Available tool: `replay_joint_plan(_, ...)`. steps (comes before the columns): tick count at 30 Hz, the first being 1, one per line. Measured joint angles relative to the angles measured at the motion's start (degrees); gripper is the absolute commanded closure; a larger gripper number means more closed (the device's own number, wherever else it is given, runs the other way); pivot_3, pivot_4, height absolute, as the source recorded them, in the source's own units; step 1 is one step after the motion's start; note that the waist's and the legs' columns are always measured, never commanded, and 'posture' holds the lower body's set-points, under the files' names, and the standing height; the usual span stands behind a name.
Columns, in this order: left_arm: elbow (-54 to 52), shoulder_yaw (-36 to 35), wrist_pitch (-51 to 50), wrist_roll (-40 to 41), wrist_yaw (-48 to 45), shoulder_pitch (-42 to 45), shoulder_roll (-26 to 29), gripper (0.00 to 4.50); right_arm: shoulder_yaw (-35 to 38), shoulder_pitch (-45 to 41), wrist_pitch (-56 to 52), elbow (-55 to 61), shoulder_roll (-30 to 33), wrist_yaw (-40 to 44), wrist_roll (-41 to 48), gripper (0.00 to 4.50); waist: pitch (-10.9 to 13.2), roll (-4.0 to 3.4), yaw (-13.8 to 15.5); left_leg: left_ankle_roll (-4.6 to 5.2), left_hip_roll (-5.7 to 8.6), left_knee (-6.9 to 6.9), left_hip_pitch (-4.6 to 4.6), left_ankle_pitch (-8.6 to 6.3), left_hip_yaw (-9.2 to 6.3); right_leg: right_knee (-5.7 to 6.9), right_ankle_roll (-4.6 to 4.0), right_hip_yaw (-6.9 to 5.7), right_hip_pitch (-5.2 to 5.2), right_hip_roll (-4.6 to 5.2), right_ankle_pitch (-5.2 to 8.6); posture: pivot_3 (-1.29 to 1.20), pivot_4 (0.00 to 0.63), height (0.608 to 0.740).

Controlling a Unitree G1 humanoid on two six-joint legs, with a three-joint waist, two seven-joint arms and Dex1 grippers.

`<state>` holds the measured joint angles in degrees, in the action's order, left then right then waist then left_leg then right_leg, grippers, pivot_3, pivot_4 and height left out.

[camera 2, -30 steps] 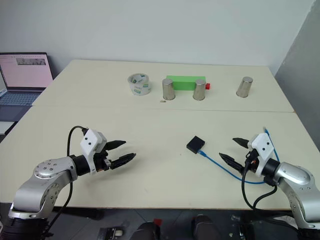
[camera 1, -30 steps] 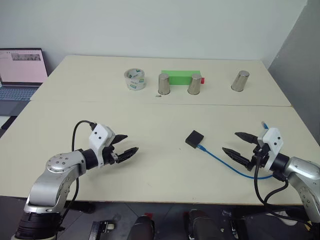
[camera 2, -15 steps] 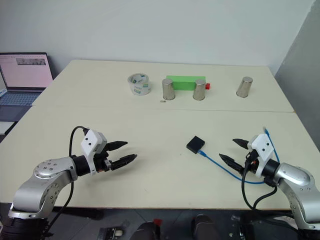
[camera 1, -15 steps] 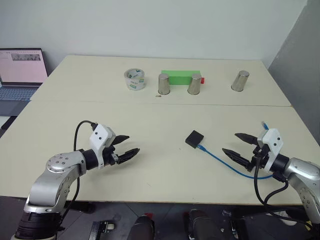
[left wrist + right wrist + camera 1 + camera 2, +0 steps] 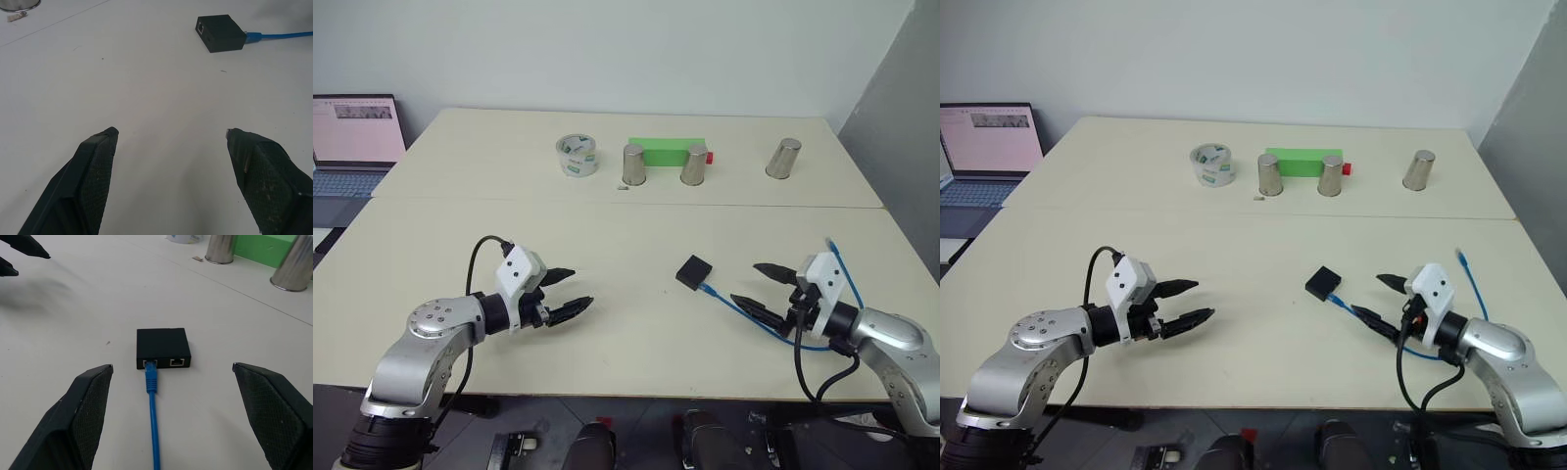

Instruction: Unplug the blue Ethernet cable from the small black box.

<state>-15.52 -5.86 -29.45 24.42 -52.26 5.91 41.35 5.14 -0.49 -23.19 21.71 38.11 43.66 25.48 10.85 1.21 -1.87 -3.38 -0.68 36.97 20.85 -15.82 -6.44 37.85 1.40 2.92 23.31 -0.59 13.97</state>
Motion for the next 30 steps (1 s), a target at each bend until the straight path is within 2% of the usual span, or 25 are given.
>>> replay_joint_plan(4,-1.9,1.6,-1.9,3.6,-5.6,1.0,2.2,0.73,-6.7,-5.8,-2.1,-2.1,-2.1,-1.7,-4.2,0.35,0.0,-0.01,-0.2,0.0,-0.02,0.01,-0.02,0.0,0.03,0.02,0.0,0.02,0.03,-0.04,0.0,0.0,0.15,0.74)
replay_joint_plan(8,-2.4,4.9,-1.2,3.6,-8.3,4.4,2.4,0.73,-13.5,-12.1,-2.9,-9.1,-5.8,-3.8,-9.5,0.35,0.0,-0.02,-0.1,0.0,-0.03,0.01,-0.02,0.0,0.04,0.06,0.01,0.05,0.05,-0.06,-0.01,0.0,0.15,0.74)
replay_joint_plan(12,-2.2,5.7,-0.6,3.5,-8.5,4.9,2.0,0.73,-15.9,-12.9,-2.9,-13.6,-6.7,-4.0,-12.5,0.35,0.0,-0.02,0.0,0.0,-0.01,-0.03,0.11,0.0,0.06,0.01,0.03,0.13,0.14,-0.06,0.05,0.0,0.15,0.74)
replay_joint_plan(15,-2.1,5.7,-0.2,3.6,-8.3,5.6,1.0,0.7,-16.0,-14.0,-2.7,-15.4,-7.1,-4.1,-13.4,0.84,0.0,-0.02,0.0,0.0,0.0,-0.02,0.08,-0.01,0.17,0.0,0.05,0.27,0.15,-0.06,0.05,0.0,0.15,0.74)
replay_joint_plan(17,-1.9,5.7,-0.1,3.6,-8.3,5.6,1.0,0.7,-15.9,-14.2,-2.7,-15.8,-7.3,-4.1,-13.5,1.46,0.0,-0.02,0.0,0.01,-0.01,-0.01,0.02,-0.01,0.23,0.04,0.07,0.36,0.14,-0.08,0.04,0.0,0.15,0.74)
replay_joint_plan(25,0.4,5.7,0.8,3.5,-7.8,5.7,-0.4,0.7,-15.8,-15.1,-3.5,-15.9,-6.9,-3.6,-14.8,3.44,0.0,-0.02,-0.1,0.01,-0.01,0.03,-0.03,0.0,0.32,0.1,0.15,0.51,0.14,-0.13,-0.01,0.0,0.15,0.74)
replay_joint_plan(28,1.7,5.7,0.9,3.6,-6.9,6.3,-1.8,0.7,-15.8,-15.7,-1.4,-16.6,-6.3,-2.9,-16.4,4.08,0.0,-0.02,-0.1,0.01,0.0,0.02,-0.02,-0.01,0.35,0.08,0.16,0.53,0.16,-0.14,-0.01,0.0,0.15,0.74)
replay_joint_plan(30,3.4,5.6,0.7,3.7,-6.0,7.2,-2.8,0.7,-16.0,-15.9,0.9,-16.4,-5.7,-1.8,-17.1,4.27,0.0,-0.02,-0.1,0.01,0.0,0.01,0.0,-0.01,0.35,0.08,0.16,0.53,0.19,-0.14,-0.02,0.0,0.15,0.74)
